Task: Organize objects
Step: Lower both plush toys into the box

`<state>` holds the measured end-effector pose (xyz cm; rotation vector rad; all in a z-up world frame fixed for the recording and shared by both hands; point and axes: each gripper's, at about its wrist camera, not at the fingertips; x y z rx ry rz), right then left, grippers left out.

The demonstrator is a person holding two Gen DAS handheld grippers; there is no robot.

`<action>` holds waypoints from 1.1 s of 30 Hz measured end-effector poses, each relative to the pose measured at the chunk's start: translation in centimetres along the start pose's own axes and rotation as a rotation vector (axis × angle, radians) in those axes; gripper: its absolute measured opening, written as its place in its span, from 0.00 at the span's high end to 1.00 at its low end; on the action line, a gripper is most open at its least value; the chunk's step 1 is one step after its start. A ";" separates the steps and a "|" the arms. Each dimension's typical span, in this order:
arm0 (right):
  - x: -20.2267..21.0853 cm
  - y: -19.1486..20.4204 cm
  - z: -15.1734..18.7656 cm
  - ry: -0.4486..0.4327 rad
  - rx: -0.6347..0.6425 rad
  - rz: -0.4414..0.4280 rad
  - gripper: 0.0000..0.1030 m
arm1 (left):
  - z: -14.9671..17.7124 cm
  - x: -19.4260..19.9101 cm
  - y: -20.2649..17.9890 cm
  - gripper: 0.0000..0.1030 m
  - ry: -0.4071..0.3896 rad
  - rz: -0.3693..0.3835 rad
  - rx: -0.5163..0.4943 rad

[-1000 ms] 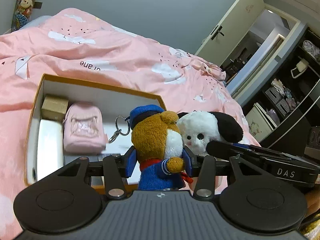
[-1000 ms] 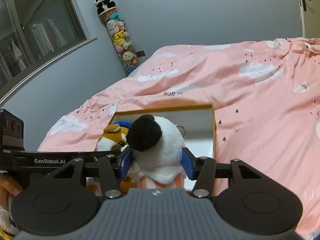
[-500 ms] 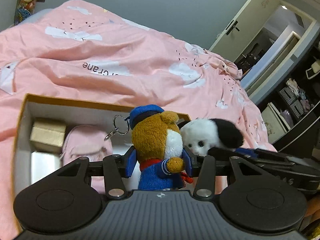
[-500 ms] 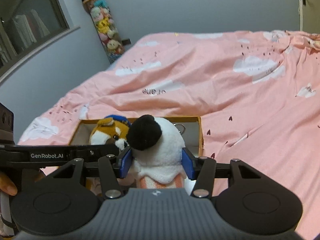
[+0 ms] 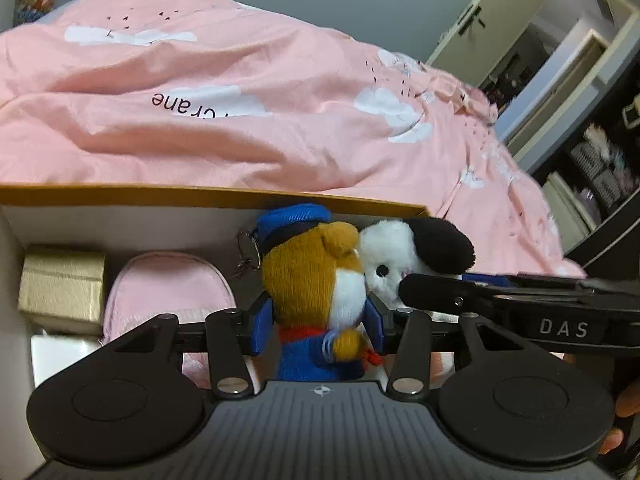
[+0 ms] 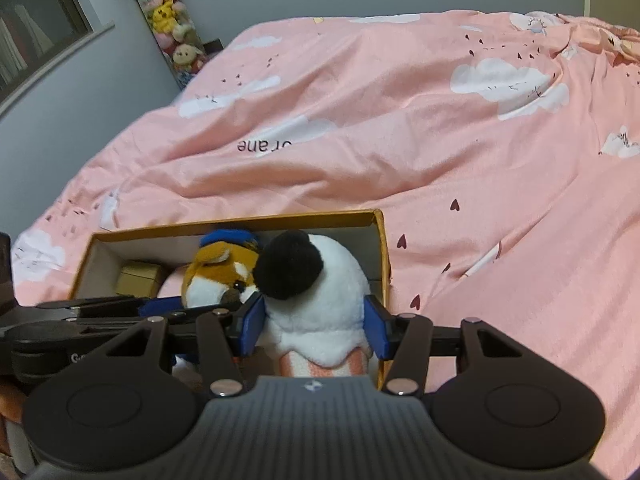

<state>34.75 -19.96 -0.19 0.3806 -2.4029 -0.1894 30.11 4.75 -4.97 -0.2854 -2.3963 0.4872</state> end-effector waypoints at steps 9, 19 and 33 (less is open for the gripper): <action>-2.4 0.9 -0.2 0.078 0.040 0.038 0.47 | -0.2 -0.4 1.5 0.47 0.061 0.013 -0.016; -2.3 1.4 -0.2 0.043 0.126 0.038 0.46 | 0.0 0.4 1.5 0.34 0.038 0.033 -0.041; 2.3 3.2 2.8 0.120 0.465 -0.072 0.58 | 0.3 1.4 -1.5 0.69 0.015 -0.013 -0.182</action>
Point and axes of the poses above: each gripper's, at about its wrist camera, not at the fingertips, and x roughly against the way its jaws point, y to its left, z to its underside, and after that the axes turned 13 degrees about -y, right-handed
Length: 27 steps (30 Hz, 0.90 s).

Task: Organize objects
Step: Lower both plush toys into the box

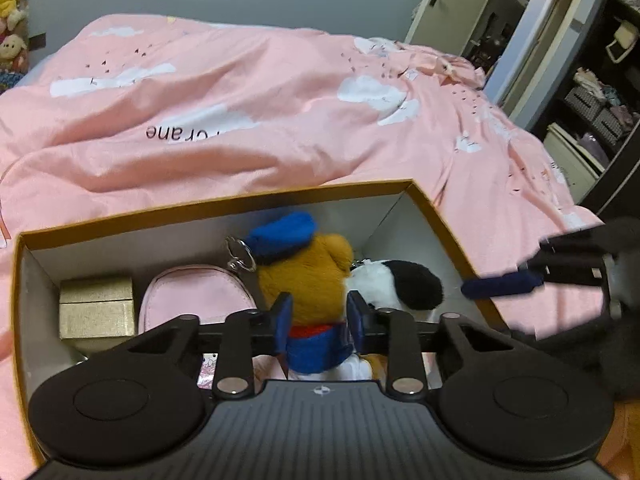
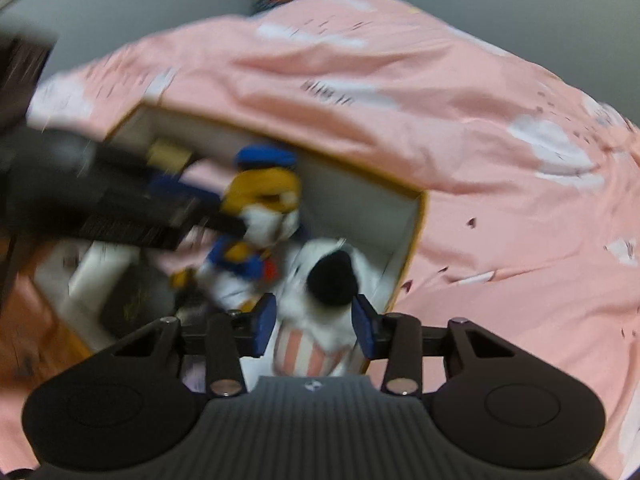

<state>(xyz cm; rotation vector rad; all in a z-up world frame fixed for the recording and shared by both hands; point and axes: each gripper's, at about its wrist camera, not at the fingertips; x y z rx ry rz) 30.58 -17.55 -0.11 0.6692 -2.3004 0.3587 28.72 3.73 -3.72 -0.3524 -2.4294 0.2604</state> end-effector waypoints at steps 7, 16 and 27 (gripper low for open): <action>-2.2 1.3 1.6 0.050 0.136 0.009 0.68 | 1.2 -2.4 0.9 0.75 0.057 -0.053 0.055; -4.6 1.3 1.4 0.005 0.149 0.073 0.81 | 1.9 -1.9 1.1 0.74 0.031 -0.047 0.058; -4.5 1.0 1.1 -0.033 0.088 0.089 0.81 | 2.3 2.3 -1.0 0.21 -0.158 -0.080 0.049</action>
Point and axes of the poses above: each gripper's, at about its wrist camera, not at the fingertips, and x roughly against the way its jaws point, y to its left, z to its underside, and after that the axes turned 13 degrees about -y, right-handed
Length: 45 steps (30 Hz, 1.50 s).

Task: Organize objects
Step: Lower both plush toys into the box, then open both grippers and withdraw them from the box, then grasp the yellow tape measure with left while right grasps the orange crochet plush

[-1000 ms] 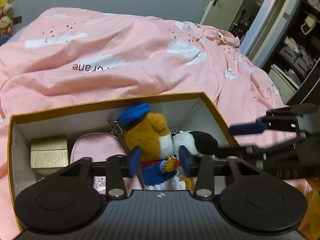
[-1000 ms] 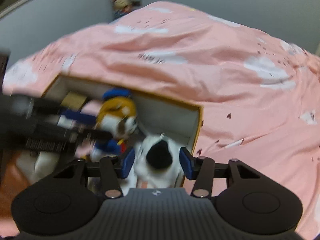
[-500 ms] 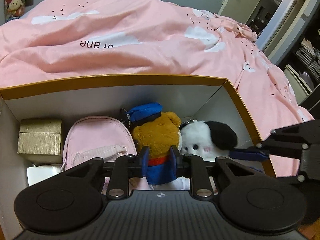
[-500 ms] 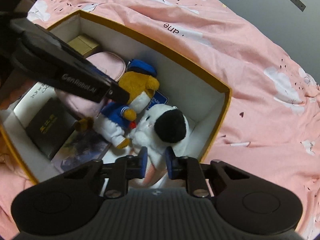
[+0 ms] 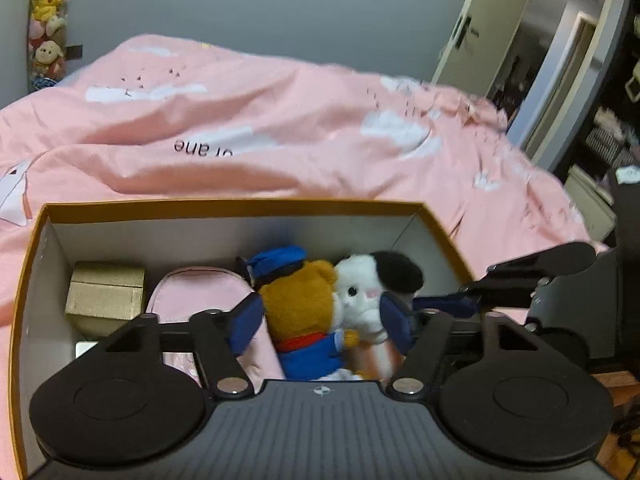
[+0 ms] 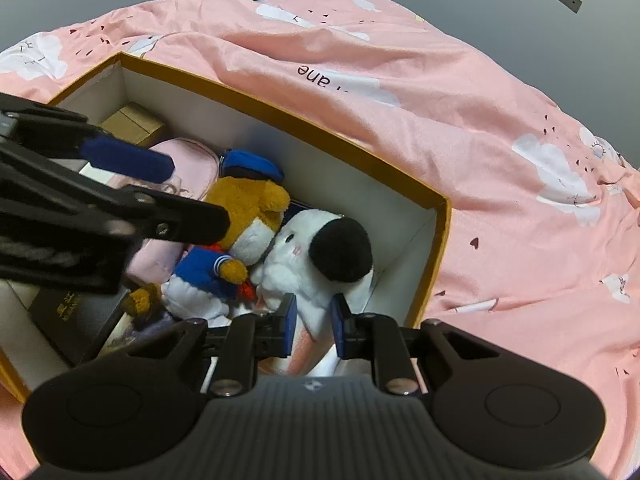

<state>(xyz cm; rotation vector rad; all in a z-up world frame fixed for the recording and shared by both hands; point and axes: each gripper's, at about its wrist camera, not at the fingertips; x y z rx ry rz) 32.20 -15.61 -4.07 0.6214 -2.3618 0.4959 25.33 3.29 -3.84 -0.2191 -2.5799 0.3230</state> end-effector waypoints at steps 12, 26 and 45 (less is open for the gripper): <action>12.0 1.2 2.2 -0.278 -0.156 0.072 0.49 | 0.8 8.2 -2.9 0.10 -0.200 -0.036 0.045; 18.1 4.1 9.8 -0.377 -0.338 0.188 0.18 | 5.5 12.3 -5.6 0.14 -0.182 0.033 -0.058; 14.8 4.3 14.7 -0.236 -0.432 0.116 0.44 | 12.0 9.2 -3.9 0.22 0.097 0.051 -0.033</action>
Point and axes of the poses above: each gripper's, at about its wrist camera, not at the fingertips, and x roughly against the way its jaws point, y to its left, z to its underside, and after that the axes turned 13 degrees about -y, right-handed
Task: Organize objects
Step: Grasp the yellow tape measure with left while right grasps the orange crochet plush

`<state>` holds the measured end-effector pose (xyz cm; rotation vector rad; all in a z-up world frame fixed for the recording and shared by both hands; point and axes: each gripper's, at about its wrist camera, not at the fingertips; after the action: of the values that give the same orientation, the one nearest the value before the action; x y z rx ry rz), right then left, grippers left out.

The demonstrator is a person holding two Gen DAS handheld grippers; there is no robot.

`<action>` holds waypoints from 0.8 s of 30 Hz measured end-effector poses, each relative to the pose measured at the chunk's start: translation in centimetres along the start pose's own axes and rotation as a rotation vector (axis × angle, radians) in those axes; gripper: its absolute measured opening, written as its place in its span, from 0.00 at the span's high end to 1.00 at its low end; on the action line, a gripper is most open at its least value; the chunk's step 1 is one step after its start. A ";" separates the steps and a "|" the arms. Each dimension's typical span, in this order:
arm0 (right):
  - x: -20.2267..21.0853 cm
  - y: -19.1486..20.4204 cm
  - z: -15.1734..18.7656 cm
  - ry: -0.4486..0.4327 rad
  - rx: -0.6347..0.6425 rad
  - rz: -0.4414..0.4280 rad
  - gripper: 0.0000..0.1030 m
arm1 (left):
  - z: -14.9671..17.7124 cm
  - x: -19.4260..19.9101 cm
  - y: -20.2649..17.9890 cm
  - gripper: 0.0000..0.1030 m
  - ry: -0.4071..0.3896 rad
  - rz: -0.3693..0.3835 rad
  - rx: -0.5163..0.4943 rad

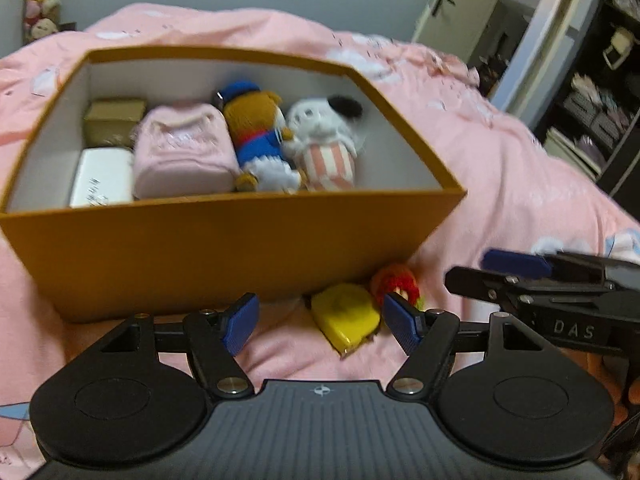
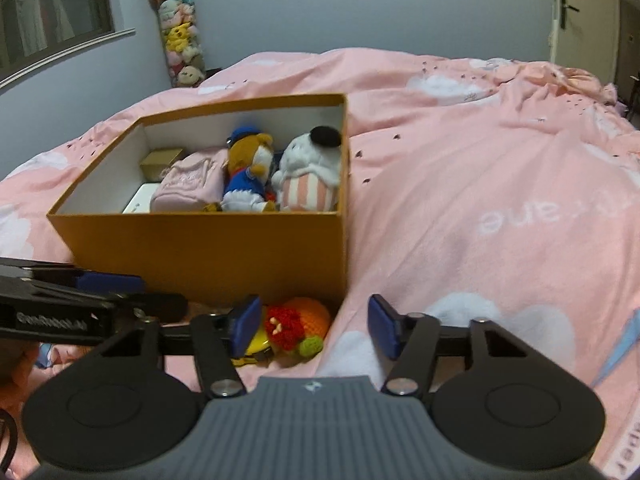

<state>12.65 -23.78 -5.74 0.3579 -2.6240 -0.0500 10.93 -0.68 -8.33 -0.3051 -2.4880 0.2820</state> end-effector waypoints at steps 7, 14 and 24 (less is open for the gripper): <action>-2.9 0.6 0.6 0.062 0.023 -0.045 0.56 | 0.9 -2.3 -0.7 0.30 0.084 0.031 -0.062; -5.4 -0.2 1.1 0.111 -0.027 -0.073 0.48 | 1.4 -3.8 -0.2 0.30 0.133 0.037 -0.044; -6.2 -0.2 1.4 0.143 -0.017 -0.052 0.54 | 1.5 -3.7 -0.2 0.30 0.126 0.040 -0.046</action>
<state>17.27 -22.39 -9.84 0.4088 -2.4722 -0.0618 12.89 -2.12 -11.43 -0.3809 -2.3686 0.2156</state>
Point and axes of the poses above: each gripper's, at about its wrist camera, not at the fingertips, and x roughly against the way its jaws point, y to its left, z to its underside, and after that the axes turned 13 degrees about -y, right-handed
